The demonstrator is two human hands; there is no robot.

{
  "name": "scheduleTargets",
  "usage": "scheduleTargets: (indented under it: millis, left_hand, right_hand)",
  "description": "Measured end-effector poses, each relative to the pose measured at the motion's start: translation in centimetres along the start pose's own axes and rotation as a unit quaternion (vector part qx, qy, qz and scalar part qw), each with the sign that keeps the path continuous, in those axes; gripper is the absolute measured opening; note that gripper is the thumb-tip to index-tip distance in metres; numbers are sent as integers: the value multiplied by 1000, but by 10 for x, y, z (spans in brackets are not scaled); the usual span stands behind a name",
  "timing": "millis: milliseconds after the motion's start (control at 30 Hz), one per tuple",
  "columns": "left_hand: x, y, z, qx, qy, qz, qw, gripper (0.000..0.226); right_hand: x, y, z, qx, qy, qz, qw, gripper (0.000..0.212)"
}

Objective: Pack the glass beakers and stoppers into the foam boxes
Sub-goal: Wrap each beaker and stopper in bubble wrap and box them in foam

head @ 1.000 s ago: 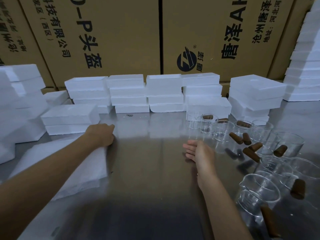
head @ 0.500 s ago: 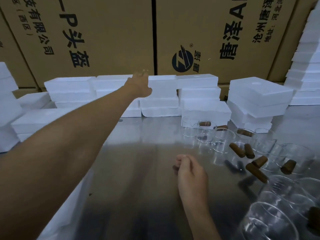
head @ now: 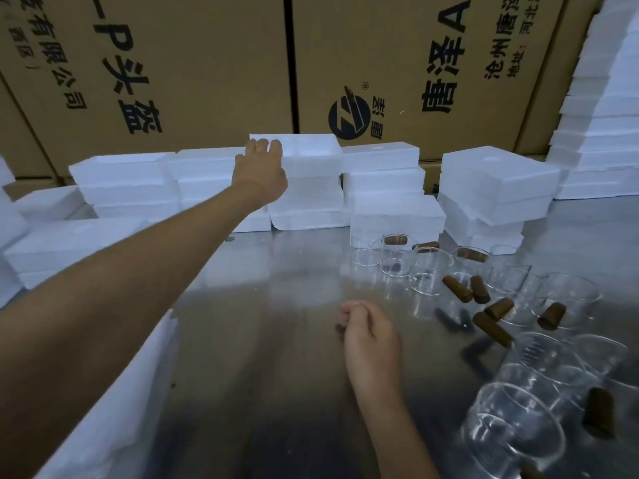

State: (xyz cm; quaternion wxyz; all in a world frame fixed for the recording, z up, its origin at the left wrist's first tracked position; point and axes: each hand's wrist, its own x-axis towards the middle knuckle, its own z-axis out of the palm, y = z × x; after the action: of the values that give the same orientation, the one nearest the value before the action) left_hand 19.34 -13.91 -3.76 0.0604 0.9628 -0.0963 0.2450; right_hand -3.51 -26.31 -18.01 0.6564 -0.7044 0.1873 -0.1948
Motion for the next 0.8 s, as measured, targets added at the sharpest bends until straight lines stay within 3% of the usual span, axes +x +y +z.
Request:
scheduleTargets:
  millis: [167,433,600,667,800]
  left_hand:
    - [-79,-9,-37,-81,25,51,995,28]
    - [-248,-18,-31,-157,-59,34,985,23]
    - [-285,-14,-21,-190,-57,0,980,18]
    - [-291,-11,-19,-225,-37,-5,974,17]
    - [-297,-16,-13,-233,-29,11,972,25]
  right_hand:
    - [4,-1,-4,16,-5,12,1000,28]
    - [2,-14,-20,-6,29,-23,999,16]
    - [-1,-13,-29,-26,54,-29,998,12]
    - [-1,-10,-31,-34,62,-43,997,19]
    - [5,-3,-34,-111,110,-79,985,54]
